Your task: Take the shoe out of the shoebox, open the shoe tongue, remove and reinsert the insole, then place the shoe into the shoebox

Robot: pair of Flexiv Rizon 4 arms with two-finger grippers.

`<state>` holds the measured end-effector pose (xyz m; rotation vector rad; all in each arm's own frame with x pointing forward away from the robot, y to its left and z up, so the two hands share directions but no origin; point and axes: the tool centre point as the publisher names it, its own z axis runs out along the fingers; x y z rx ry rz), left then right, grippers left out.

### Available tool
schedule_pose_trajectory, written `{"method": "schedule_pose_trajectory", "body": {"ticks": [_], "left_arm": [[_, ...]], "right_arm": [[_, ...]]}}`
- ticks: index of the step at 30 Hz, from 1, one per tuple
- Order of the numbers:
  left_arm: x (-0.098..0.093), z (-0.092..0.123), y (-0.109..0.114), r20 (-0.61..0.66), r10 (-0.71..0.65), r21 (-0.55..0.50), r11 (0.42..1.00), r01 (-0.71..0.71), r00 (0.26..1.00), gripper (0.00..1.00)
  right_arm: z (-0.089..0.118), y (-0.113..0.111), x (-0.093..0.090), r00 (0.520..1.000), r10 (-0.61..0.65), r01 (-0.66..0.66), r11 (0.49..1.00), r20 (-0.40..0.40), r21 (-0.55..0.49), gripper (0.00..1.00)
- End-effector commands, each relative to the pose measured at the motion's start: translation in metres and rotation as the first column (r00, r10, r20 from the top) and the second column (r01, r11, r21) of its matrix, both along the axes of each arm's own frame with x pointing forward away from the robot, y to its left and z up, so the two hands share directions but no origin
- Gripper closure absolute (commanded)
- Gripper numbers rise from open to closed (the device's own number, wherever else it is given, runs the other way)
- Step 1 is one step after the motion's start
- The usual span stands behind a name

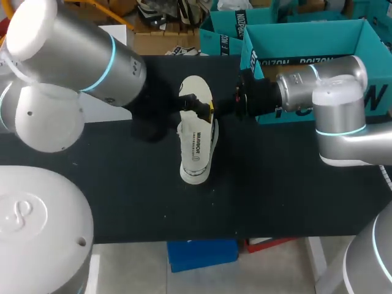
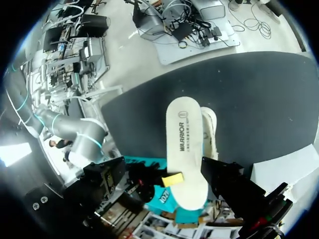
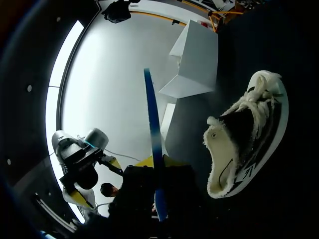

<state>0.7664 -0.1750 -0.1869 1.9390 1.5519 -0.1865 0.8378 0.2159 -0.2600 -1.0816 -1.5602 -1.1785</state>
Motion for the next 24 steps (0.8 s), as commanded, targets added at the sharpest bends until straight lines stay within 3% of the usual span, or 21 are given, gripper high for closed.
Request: {"method": "schedule_pose_trajectory", "body": {"ticks": [1, 12, 24], "left_arm": [[-0.0038, 0.0040, -0.0003, 0.118, 0.202, 0.502, 0.832, -0.234, 0.972, 0.00], [-0.0038, 0.0040, -0.0003, 0.118, 0.202, 0.502, 0.832, -0.234, 0.972, 0.00], [0.0033, -0.0050, -0.0033, 0.053, 0.326, 0.485, 0.818, -0.309, 0.944, 0.00]], "right_arm": [[-0.0007, 0.0009, 0.0002, 1.000, 0.000, 0.000, 1.000, 0.000, -0.001, 1.00], [-0.0007, 0.0009, 0.0002, 1.000, 0.000, 0.000, 1.000, 0.000, -0.001, 1.00], [-0.0007, 0.0009, 0.0002, 1.000, 0.000, 0.000, 1.000, 0.000, -0.001, 1.00]]}}
